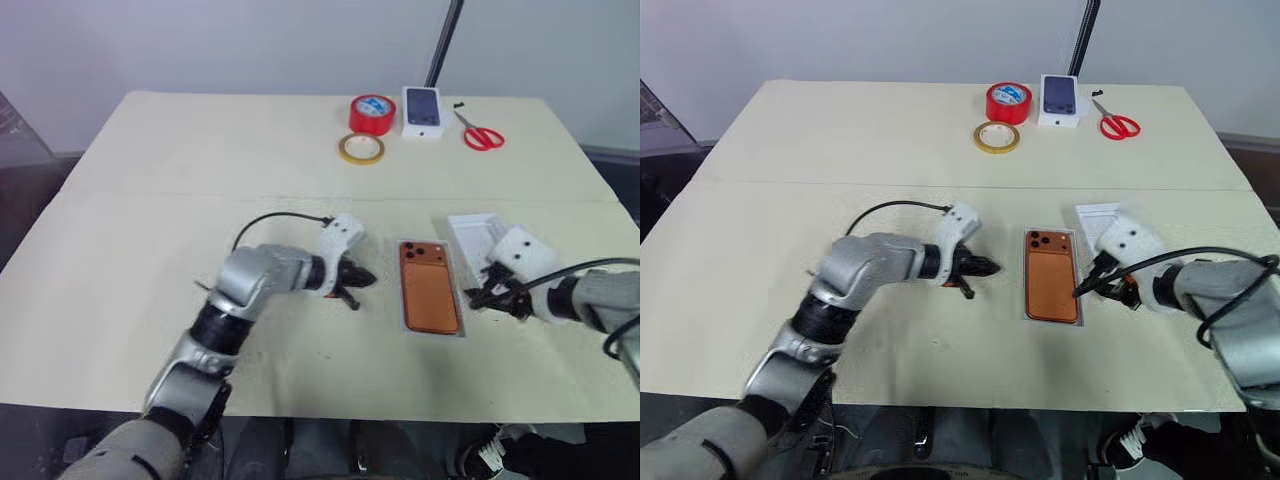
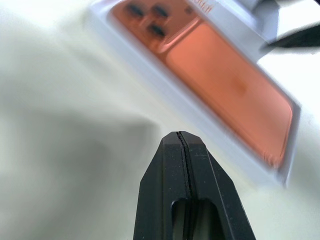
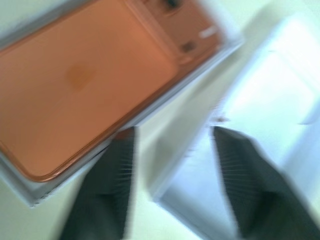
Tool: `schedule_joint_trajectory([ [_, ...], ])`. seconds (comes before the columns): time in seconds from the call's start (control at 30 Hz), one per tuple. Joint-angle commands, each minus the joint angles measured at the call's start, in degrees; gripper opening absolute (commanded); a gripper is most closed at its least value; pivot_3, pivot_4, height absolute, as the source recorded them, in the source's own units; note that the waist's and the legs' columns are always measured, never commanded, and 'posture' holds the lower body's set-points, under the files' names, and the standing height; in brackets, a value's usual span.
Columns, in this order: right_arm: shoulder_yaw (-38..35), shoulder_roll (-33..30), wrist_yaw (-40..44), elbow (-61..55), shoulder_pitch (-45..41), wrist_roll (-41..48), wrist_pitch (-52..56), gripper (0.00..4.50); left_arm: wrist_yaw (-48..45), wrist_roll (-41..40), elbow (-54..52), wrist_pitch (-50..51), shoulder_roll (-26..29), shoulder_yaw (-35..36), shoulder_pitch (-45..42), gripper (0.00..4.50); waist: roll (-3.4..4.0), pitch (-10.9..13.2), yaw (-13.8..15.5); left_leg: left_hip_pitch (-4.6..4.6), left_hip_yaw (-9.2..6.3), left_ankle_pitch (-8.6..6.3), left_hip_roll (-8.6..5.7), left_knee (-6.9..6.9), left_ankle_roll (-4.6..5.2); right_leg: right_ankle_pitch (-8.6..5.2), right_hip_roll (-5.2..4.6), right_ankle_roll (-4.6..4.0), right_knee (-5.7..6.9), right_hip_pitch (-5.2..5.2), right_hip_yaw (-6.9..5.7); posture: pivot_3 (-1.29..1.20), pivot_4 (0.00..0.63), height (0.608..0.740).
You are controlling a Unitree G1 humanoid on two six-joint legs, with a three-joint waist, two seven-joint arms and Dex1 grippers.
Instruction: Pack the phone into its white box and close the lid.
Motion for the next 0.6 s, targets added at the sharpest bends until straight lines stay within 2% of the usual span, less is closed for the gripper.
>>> schedule_joint_trajectory([
  [0.03,-0.12,0.41,-2.54,3.93,-5.01,1.29,3.49,3.12,-2.47,0.52,-8.13,-6.53,4.52,0.74,2.42,0.0,0.0,0.0,-0.12,0.0,0.0,0.0,0.0,0.0,0.0,0.0,0.0,0.0,0.0,0.0,0.0,0.0,0.15,0.709],
  [0.17,3.71,4.64,-7.19,11.86,-11.07,1.01,7.53,3.12,-6.92,3.54,-13.15,-27.27,8.72,3.41,9.63,0.0,0.01,0.0,0.11,0.0,0.03,0.03,-0.01,-0.01,-0.05,0.0,-0.07,-0.01,-0.04,0.01,0.05,0.0,0.15,0.709],
  [0.4,6.77,9.65,-11.46,20.87,-18.17,1.75,12.9,3.12,-16.18,5.33,-15.49,-43.61,16.29,3.38,17.04,0.0,0.08,0.02,-0.16,-0.02,0.1,-0.01,-0.05,-0.03,0.01,0.0,-0.1,-0.01,-0.02,-0.04,0.06,0.0,0.15,0.709],
  [0.5,6.75,11.71,-13.4,24.0,-20.02,1.67,14.35,2.36,-17.42,4.99,-15.93,-45.41,16.99,3.54,18.33,0.0,0.08,0.02,-0.04,-0.02,0.09,-0.01,-0.02,-0.04,0.02,0.0,-0.07,-0.01,-0.02,-0.05,0.06,0.0,0.15,0.709],
  [0.6,5.95,12.63,-14.36,24.57,-20.99,2.34,16.55,0.8,-17.34,5.55,-15.75,-45.95,16.84,3.17,18.89,0.0,0.08,0.02,0.0,-0.03,0.09,-0.04,-0.07,-0.02,0.06,0.0,-0.07,-0.01,-0.02,-0.02,0.05,0.0,0.15,0.709],
])
